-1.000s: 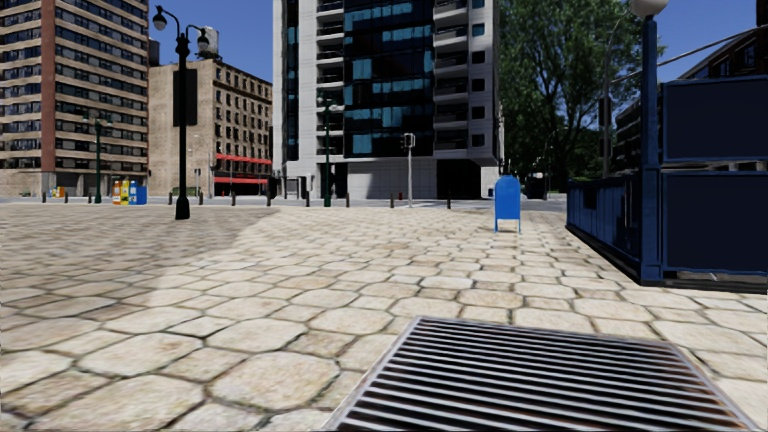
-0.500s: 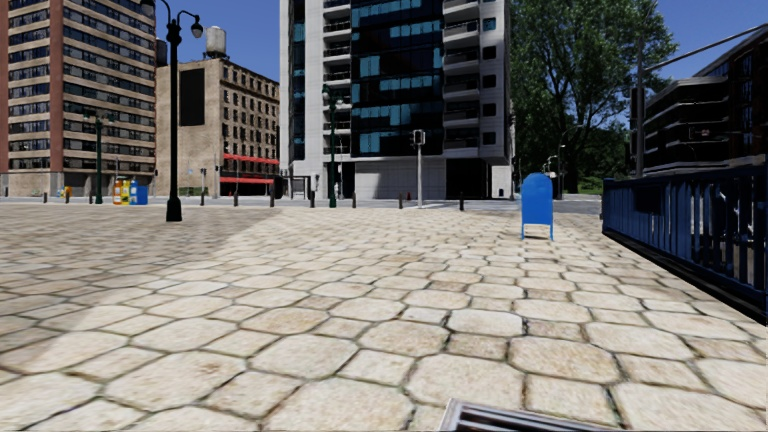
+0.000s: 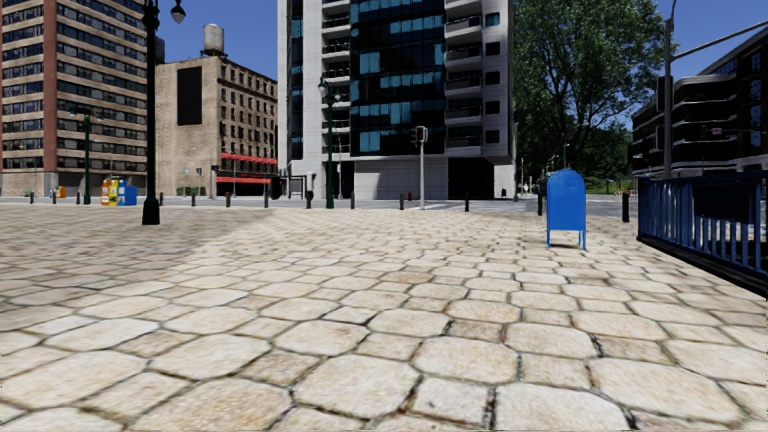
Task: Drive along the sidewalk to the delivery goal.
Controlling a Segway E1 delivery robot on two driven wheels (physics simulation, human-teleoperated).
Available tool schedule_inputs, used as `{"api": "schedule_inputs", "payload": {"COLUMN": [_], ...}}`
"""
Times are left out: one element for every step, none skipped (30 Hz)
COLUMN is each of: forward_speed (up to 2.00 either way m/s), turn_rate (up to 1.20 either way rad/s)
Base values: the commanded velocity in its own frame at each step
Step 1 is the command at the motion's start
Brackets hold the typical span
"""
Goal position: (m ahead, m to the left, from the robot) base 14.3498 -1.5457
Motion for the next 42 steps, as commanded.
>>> {"api": "schedule_inputs", "payload": {"forward_speed": [2.0,2.0,2.0,2.0,2.0,2.0,2.0,2.0,2.0,2.0,2.0,2.0,2.0,2.0,2.0,2.0,2.0,2.0,2.0,2.0,2.0,2.0,2.0,2.0,2.0,2.0,2.0,2.0,2.0,2.0,2.0,2.0,2.0,2.0,2.0,2.0,2.0,2.0,2.0,2.0,2.0,2.0], "turn_rate": [0.0,0.0,0.0,0.0,0.0,0.0,0.0,0.0,0.0,0.0,0.0,0.0,0.0,0.0,0.0,0.0,0.0,0.0,0.0,0.0,0.0,0.0,0.0,0.0,0.0,0.0,0.0,0.0,0.0,0.0,0.0,0.0,0.0,0.0,0.0,0.0,0.0,0.0,0.0,0.0,0.0,0.0]}}
